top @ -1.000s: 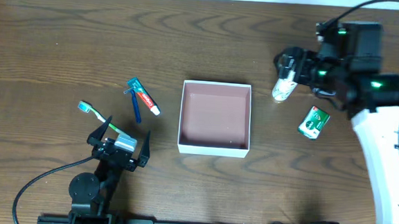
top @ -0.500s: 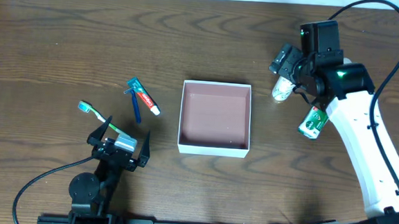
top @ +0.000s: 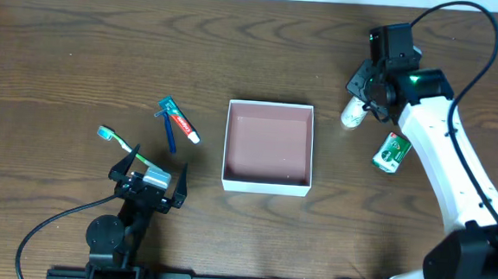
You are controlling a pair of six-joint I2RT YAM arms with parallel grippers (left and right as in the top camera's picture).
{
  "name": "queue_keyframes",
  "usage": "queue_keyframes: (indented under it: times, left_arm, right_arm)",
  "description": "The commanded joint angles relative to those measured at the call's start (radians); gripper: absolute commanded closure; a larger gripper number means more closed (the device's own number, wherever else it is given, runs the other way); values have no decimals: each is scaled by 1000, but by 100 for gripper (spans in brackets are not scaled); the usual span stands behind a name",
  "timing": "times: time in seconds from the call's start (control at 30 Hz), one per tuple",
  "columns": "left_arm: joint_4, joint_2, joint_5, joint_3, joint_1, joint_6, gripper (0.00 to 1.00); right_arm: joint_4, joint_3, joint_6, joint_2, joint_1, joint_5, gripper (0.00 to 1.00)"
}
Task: Pack container
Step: 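Reach the right gripper to the white Pantene tube and grasp it, then carry the Pantene tube over the box and lower it inside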
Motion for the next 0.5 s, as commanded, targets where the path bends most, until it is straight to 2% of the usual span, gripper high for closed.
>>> queue_keyframes:
  times: [0.0,0.27,0.47]
  left_arm:
    - [-33,1,6,-19,5,-5,2]
    - [-33,1,6,-19,5,-5,2]
    - [-33,1,6,-19,5,-5,2]
  right_arm:
    - [2,12,-15,16,-5,21,99]
    - [-18,13,-141,-44,-5,51,99]
    - [-55,13,-241,-217,6,50,99]
